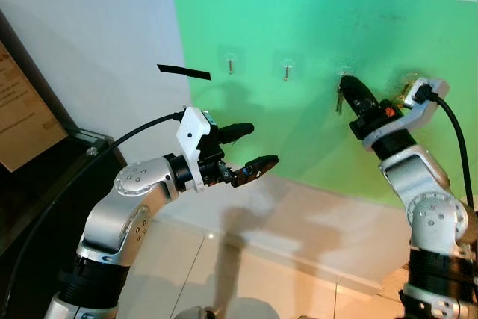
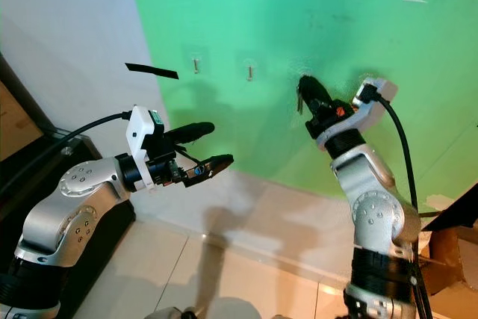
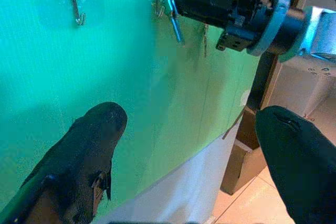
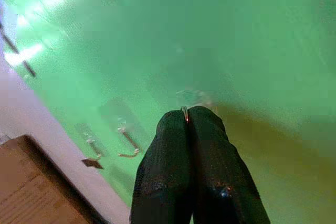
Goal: Hang keys on a hook
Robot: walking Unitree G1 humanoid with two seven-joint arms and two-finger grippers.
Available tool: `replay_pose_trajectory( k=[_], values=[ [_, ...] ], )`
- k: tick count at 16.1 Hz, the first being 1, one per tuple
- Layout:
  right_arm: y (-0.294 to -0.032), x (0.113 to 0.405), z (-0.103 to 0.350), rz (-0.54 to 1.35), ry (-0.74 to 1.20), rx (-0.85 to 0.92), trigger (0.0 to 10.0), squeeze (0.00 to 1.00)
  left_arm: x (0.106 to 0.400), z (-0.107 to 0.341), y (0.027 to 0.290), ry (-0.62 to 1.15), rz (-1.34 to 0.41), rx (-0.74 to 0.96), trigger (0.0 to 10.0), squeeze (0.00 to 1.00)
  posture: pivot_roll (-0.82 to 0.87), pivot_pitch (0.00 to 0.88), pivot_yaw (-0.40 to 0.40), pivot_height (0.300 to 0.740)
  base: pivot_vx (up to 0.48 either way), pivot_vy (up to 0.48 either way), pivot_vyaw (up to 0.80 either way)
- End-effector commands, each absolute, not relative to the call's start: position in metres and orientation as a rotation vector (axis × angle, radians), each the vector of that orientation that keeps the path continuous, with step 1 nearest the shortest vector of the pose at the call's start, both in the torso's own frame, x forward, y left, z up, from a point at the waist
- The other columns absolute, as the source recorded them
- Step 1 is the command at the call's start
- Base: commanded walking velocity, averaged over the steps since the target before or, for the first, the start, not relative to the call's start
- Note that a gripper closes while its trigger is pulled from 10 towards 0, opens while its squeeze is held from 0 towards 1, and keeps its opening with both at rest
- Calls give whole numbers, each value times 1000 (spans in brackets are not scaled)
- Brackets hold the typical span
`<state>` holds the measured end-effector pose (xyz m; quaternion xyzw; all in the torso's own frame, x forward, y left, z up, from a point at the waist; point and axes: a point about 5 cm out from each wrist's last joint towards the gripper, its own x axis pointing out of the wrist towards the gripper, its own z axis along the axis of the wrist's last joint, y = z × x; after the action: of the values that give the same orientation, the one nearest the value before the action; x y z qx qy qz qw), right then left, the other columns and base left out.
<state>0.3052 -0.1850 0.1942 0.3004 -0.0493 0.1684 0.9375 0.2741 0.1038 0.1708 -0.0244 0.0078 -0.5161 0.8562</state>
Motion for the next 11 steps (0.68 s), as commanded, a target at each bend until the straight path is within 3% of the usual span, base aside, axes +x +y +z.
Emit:
replay_pose_trajectory(
  k=[1,5,11],
  values=[
    [-185,308,193,325,-94,597,10000,0,276,174,105,11,-1088,-34,10000,0,-51,0,66,740,0,0,0],
    [-197,315,179,189,-32,546,10000,0,276,173,104,13,-1088,-27,10000,0,-51,0,65,740,0,0,0],
    [-213,308,173,149,-9,469,10000,0,275,171,103,18,-1091,-17,10000,0,-55,0,62,740,0,0,0]
  ],
)
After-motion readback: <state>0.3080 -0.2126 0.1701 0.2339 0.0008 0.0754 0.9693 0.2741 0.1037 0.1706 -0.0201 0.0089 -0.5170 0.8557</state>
